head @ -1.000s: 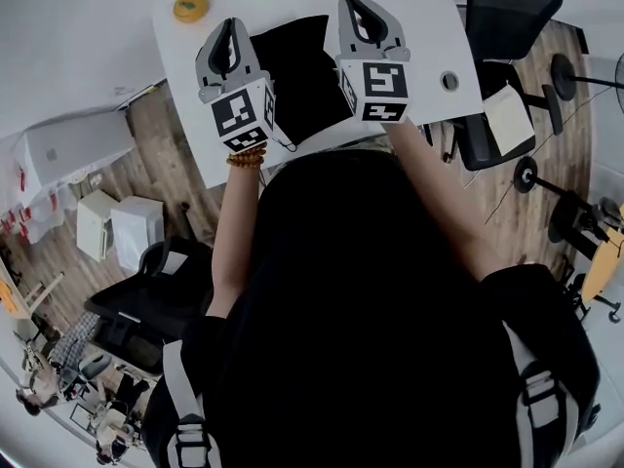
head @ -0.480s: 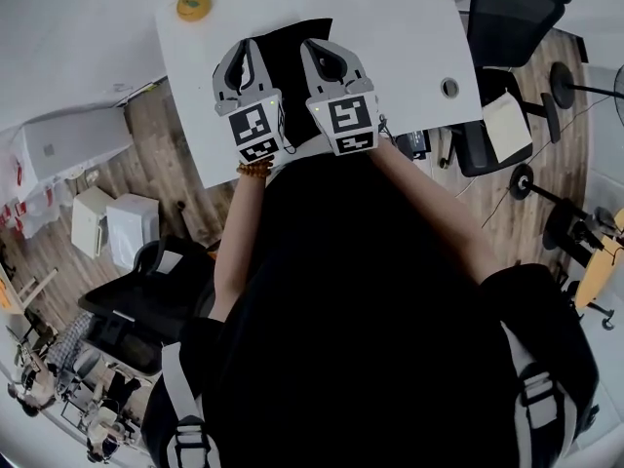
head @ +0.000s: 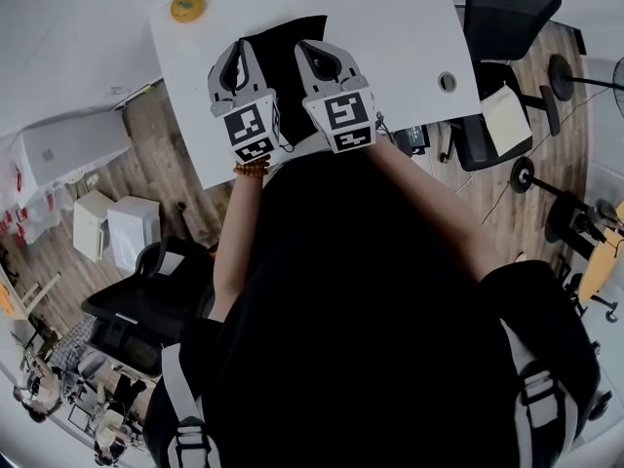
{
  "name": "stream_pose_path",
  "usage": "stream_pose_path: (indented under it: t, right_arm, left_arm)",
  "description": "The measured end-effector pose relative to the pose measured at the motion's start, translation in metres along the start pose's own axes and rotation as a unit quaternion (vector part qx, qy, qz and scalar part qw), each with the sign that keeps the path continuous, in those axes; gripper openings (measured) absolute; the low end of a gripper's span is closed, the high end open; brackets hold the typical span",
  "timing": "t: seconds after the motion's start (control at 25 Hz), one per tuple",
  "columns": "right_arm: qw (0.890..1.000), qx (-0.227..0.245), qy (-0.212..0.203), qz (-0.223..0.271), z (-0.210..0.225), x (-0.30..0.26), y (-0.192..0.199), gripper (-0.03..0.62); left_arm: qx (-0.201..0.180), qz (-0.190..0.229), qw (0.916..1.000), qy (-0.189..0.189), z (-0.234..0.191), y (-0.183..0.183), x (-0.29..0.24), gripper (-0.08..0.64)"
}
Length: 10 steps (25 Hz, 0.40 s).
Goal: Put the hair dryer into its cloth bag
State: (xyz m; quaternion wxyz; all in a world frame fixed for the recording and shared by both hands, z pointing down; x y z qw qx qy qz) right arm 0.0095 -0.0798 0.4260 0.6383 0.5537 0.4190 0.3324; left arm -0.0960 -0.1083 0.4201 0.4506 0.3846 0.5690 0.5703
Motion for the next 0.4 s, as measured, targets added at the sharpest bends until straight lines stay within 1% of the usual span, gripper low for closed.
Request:
stream_pose_path:
  t: [0.16, 0.4]
  right_arm:
    - [1.0, -0.003, -0.002, -0.004, -0.0002, -0.0002, 0.0033, 0.029]
    - [1.0, -0.017, -0.008, -0.008, 0.0017, -0.0012, 0.0079, 0.029]
  left_arm:
    - [-0.003, -0.004, 1.0, 0.006, 0.0027, 0.0031, 0.0001, 0.029]
    - [-0.003, -0.014, 0.9999, 0.004, 0.003, 0.0085, 0.0, 0.029]
Point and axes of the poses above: the fingertips, and each gripper's own axes: x backward along the fingers, z to its right, y out of its underside, the point moved 2 cm from there along x, backward along the fingers, and after that the axes turned 8 degrees about z, right-handed, at the moved point
